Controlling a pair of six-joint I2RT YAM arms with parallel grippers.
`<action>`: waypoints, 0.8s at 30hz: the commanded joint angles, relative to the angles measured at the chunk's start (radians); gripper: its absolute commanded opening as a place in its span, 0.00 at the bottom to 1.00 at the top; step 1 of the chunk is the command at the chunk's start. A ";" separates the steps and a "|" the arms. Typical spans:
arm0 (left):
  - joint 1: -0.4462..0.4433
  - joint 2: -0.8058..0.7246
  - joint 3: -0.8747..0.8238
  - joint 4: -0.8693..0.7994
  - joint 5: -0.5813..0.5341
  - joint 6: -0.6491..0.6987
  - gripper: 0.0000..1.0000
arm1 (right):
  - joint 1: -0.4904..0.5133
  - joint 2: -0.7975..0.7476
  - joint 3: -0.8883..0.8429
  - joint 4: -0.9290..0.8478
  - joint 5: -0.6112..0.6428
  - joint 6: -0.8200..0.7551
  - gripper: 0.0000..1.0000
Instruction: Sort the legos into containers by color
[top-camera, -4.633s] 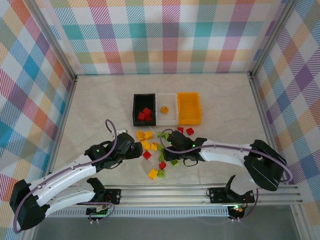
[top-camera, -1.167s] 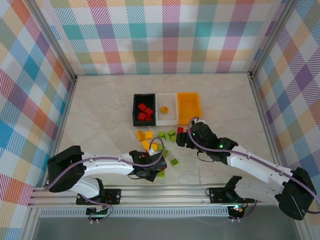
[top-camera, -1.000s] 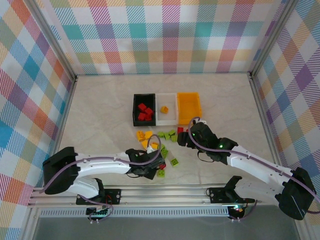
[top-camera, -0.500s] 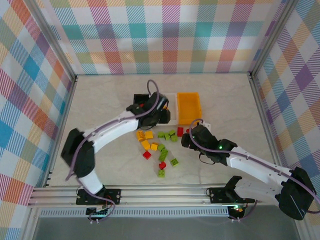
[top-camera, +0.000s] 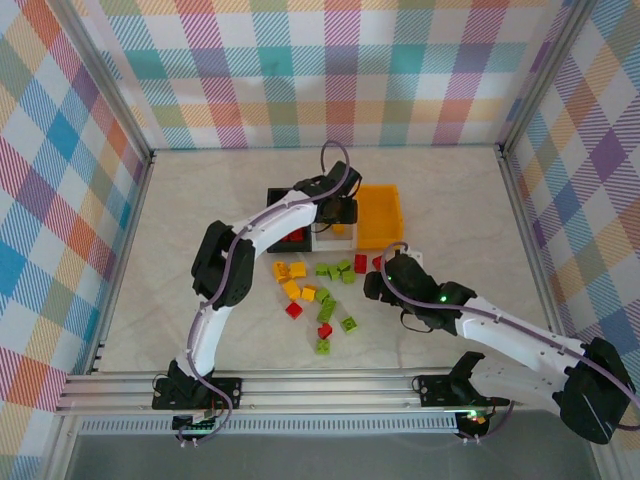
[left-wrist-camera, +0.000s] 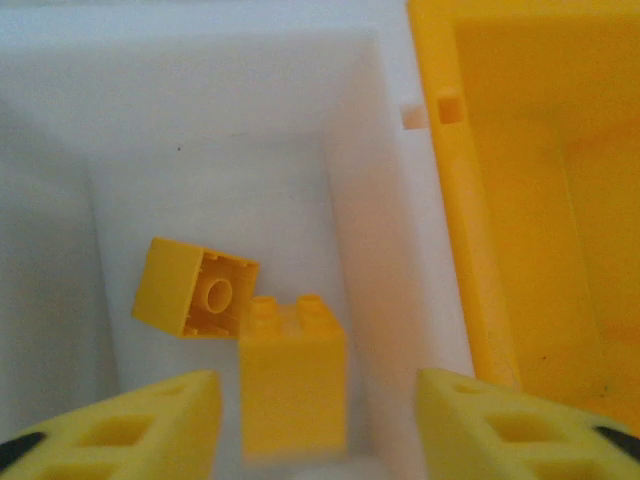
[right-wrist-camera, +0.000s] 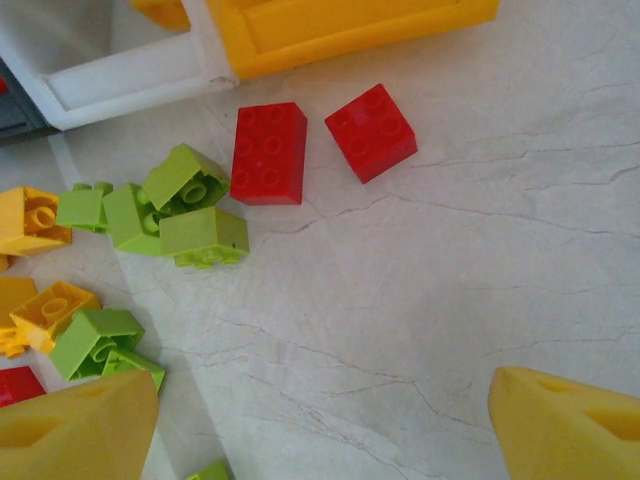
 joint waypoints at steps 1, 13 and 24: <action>0.002 -0.100 0.006 -0.021 0.017 -0.001 0.70 | 0.001 0.029 -0.009 0.034 -0.065 -0.041 0.86; -0.119 -0.802 -0.718 0.177 0.002 -0.103 1.00 | 0.109 0.313 0.060 0.152 -0.236 -0.169 0.80; -0.144 -1.249 -1.148 0.051 -0.071 -0.265 1.00 | 0.192 0.408 0.075 0.149 -0.251 -0.172 0.69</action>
